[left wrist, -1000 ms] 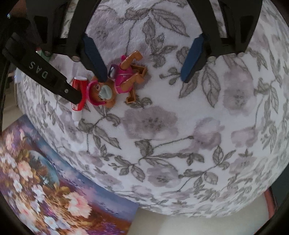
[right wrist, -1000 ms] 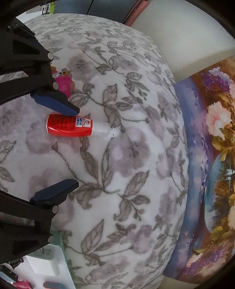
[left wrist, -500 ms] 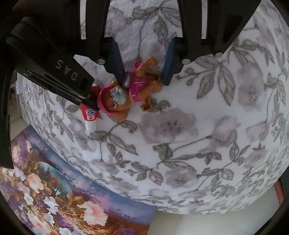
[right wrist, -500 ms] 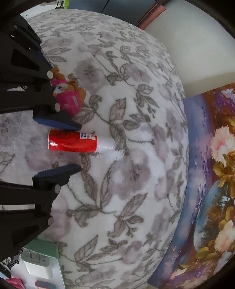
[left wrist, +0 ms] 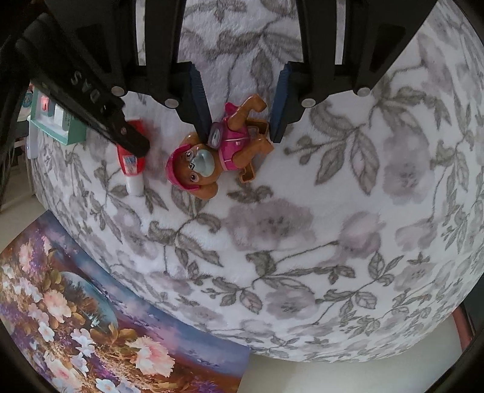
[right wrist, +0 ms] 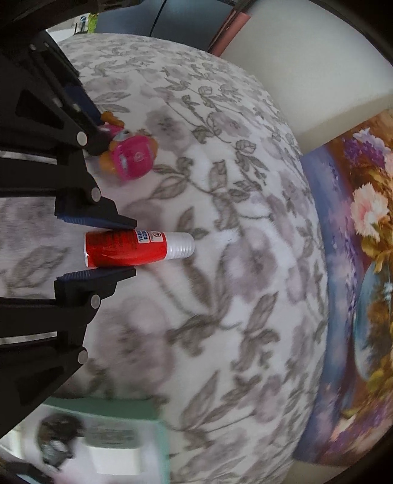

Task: Organize rigid objects
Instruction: 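Grasp the pink toy figure with the left tool while the right tool grasps the red bottle, then carry the pink toy figure and red bottle over the tray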

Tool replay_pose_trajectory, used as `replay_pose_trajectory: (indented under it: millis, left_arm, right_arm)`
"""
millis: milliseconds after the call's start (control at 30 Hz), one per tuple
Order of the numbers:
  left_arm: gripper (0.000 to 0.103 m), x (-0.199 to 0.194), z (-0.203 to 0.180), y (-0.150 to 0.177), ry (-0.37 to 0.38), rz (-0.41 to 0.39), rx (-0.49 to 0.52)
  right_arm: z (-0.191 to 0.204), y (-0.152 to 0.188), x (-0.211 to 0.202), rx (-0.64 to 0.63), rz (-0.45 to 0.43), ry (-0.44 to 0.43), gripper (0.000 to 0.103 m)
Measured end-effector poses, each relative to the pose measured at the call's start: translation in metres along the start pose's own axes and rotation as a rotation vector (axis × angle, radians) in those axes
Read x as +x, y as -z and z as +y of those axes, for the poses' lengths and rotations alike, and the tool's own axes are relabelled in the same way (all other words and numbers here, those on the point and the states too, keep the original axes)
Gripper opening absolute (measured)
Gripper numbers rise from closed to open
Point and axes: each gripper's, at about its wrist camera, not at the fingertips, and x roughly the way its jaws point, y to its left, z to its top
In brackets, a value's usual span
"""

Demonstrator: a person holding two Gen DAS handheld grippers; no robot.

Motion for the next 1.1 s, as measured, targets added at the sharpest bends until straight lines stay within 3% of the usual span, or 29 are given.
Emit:
replay_pose_trajectory:
  millis: [367, 733, 1100]
  left_arm:
    - [0.038, -0.042, -0.01, 0.026, -0.04, -0.049, 0.032]
    - [0.038, -0.112, -0.03, 0.051, -0.036, -0.193, 0.088]
    - [0.038, -0.143, -0.067, 0.077, 0.002, -0.253, 0.15]
  right_arm:
    - [0.001, 0.047, -0.044, 0.018, -0.03, 0.019, 0.026]
    - [0.001, 0.087, -0.106, 0.028, -0.078, 0.005, 0.025]
    - [-0.043, 0.116, -0.152, 0.114, -0.124, 0.055, 0.025]
